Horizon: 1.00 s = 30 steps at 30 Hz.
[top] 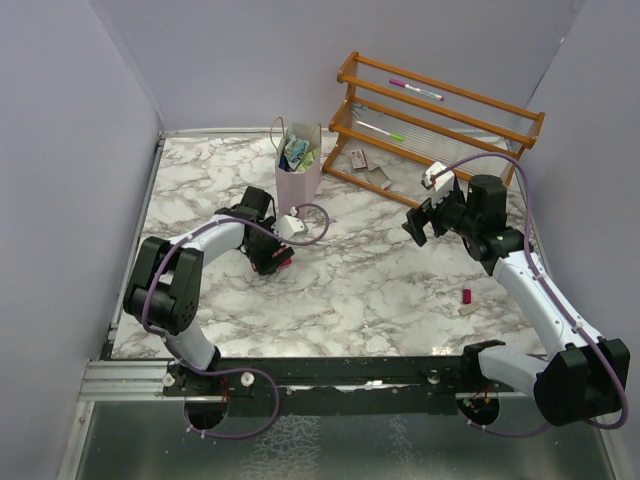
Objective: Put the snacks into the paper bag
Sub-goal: Pick up the snack from the center of the board.
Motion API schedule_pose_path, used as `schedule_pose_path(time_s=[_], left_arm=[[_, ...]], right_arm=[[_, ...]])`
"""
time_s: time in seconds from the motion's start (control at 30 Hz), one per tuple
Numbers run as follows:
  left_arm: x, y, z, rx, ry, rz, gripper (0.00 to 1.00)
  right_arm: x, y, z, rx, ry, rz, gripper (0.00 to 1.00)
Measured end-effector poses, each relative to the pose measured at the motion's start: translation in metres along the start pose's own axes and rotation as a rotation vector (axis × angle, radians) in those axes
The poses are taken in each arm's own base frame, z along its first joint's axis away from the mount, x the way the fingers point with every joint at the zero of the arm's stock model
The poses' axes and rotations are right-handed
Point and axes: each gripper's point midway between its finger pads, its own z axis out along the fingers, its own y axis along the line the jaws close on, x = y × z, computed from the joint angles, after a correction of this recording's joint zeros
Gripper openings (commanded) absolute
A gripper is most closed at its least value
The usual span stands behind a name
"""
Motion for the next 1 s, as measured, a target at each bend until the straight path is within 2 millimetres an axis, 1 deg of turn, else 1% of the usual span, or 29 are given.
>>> schedule_pose_path(time_s=[0.2,0.37,0.5,0.67,0.73,0.83,0.87,1.0], left_arm=[[0.001,-0.003,-0.004,-0.012,-0.005,-0.005,0.54],[-0.001,-0.005,-0.010,-0.016,-0.011,-0.010,0.39],[0.001,-0.007,-0.011,-0.006,0.001,-0.017,0.30],[-0.001,-0.009,-0.014,0.001,0.006,-0.018,0.18],[-0.002,-0.009,-0.016,0.002,0.007,-0.019,0.13],[-0.005,-0.008,-0.020,-0.001,0.003,-0.020,0.02],[-0.006,-0.009,-0.022,-0.003,0.001,-0.019,0.00],[-0.012,-0.008,-0.028,-0.012,-0.014,-0.012,0.00]], right_arm=[[0.000,0.000,0.000,0.000,0.000,-0.001,0.99],[0.000,0.000,0.000,0.000,0.000,-0.002,0.99],[0.000,0.000,0.000,0.000,0.000,-0.002,0.99],[0.000,0.000,0.000,0.000,0.000,-0.002,0.99],[0.000,0.000,0.000,0.000,0.000,-0.002,0.99],[0.000,0.000,0.000,0.000,0.000,-0.002,0.99],[0.000,0.000,0.000,0.000,0.000,-0.002,0.99],[0.000,0.000,0.000,-0.001,0.000,-0.002,0.99]])
